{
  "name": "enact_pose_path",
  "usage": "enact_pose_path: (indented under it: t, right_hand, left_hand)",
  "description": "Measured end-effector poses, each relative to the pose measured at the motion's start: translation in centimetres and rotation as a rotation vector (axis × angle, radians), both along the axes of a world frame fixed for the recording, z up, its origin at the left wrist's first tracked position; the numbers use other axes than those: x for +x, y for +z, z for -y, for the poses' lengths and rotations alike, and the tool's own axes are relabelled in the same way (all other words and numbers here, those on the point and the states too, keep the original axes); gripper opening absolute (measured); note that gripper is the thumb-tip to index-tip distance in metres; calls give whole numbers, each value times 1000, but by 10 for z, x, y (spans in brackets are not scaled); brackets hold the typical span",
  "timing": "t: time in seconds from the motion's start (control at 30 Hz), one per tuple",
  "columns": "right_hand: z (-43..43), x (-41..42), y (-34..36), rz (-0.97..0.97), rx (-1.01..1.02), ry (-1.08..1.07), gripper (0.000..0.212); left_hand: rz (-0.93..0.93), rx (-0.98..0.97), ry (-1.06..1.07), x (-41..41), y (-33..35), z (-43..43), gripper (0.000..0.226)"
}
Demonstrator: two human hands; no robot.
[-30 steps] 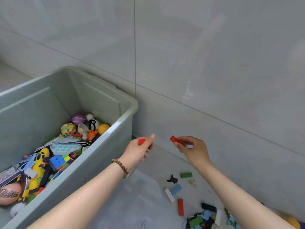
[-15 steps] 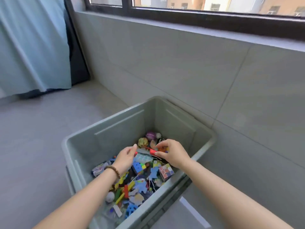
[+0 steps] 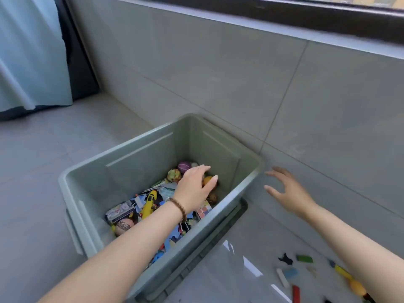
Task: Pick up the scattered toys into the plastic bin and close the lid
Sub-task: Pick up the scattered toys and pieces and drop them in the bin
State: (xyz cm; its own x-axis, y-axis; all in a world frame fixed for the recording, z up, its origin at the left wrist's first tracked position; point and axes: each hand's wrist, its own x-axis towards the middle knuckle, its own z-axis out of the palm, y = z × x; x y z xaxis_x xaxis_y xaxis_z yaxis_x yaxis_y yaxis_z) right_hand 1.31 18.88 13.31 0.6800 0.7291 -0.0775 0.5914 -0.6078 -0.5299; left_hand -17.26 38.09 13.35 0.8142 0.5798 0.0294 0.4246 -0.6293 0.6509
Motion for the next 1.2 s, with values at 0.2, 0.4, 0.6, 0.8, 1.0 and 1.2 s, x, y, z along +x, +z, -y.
enact_pose_path:
  t: [0.2, 0.4, 0.6, 0.8, 1.0, 1.2]
  right_hand:
    - [117, 22, -30, -91, -56, -150, 44]
    - [203, 21, -116, -347, -71, -307, 48]
    - [219, 12, -197, -560, -34, -370, 43]
    - [218, -9, -252, -560, -63, -322, 50]
    - [235, -34, -275, -367, -136, -218, 63]
    - [241, -38, -282, -269, -94, -204, 58]
  left_hand:
    - [119, -6, -197, 68, -4, 104, 46]
    - [-234, -312, -222, 103, -100, 177, 57]
    - [-434, -413, -249, 101, -196, 214, 53]
    - [-519, -340, -327, 99, -249, 236, 57]
    - [-518, -188, -302, 99, -271, 252, 63]
    - [-462, -155, -251, 104, -280, 257, 46]
